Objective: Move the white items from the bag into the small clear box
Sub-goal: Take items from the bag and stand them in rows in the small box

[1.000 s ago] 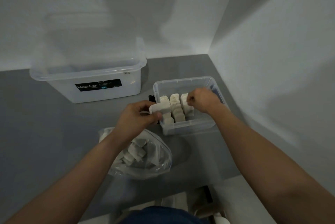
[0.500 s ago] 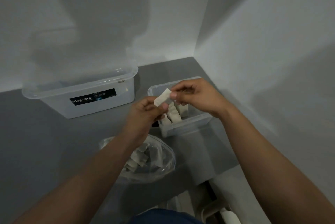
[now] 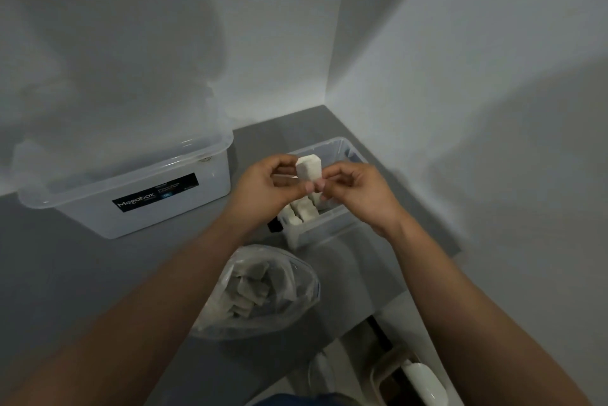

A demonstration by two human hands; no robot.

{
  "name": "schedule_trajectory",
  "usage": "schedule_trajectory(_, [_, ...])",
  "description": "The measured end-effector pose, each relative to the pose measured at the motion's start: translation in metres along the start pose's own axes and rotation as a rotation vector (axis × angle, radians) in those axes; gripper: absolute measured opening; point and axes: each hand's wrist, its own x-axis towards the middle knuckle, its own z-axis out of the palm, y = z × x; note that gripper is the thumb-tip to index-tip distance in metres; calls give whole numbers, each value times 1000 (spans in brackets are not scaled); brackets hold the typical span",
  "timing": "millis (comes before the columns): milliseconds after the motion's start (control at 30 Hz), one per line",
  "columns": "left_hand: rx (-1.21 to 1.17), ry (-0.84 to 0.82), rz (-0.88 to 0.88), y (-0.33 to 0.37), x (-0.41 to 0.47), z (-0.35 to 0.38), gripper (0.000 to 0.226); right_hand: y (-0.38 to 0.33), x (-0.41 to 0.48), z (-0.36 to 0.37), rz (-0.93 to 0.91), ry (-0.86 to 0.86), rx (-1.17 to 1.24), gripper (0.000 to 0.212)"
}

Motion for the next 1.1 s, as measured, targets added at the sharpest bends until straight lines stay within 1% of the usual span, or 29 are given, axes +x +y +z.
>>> schedule_trajectory(67, [-52,-34,-46,2,-3,3,25,2,-3,3,8,46,99,10])
schedule_trajectory(133, [-25,-43,-55,1,-5,4,17,3,-6,2,7,30,61,13])
schedule_trajectory(167, [45,-51,-48,0,-5,4,17,2,-8,1,1,20,6,18])
schedule_trajectory(233, [285,-88,-13,-2,-4,1,13,0,-11,-3,-32,31,-87,34])
schedule_trajectory(267, [403,-97,5,-2,-3,-1,11,-1,-11,-5,-56,43,-124,37])
schedule_trajectory(333, [541,-94,33,-1,-2,-2,12,-3,-7,-11,-109,28,-253,24])
schedule_trajectory(367, [575,-99,41,0,-2,-2,13,-5,-4,-14,-126,1,-322,16])
schedule_trajectory(433, [608,-109,46,1,-2,0,18,-9,-1,-19,-151,-25,-417,10])
schedule_trajectory(500, [634,-85,52,-1,-2,0,34,-13,5,-25,-182,16,-474,10])
schedule_trajectory(567, [704,-66,36,-6,-1,-1,67,-14,15,-32,-199,95,-524,11])
schedule_trajectory(633, [822,-102,-43,-11,-4,-3,101,-11,28,-38,-197,143,-591,12])
schedule_trajectory(667, [879,-129,-87,-12,-6,-4,113,-8,34,-40,-187,149,-627,12])
schedule_trajectory(700, [922,-154,-124,-15,-9,-5,120,-5,41,-41,-176,144,-661,11])
schedule_trajectory(800, [937,-178,-165,-23,-13,-5,121,9,60,-39,-124,53,-787,10])
schedule_trajectory(1000, [940,-132,-165,-34,-12,-4,123,42,95,-18,8,-360,-968,11])
schedule_trajectory(1100, [905,-97,-171,-36,-11,-5,122,59,107,-9,34,-470,-1062,10])
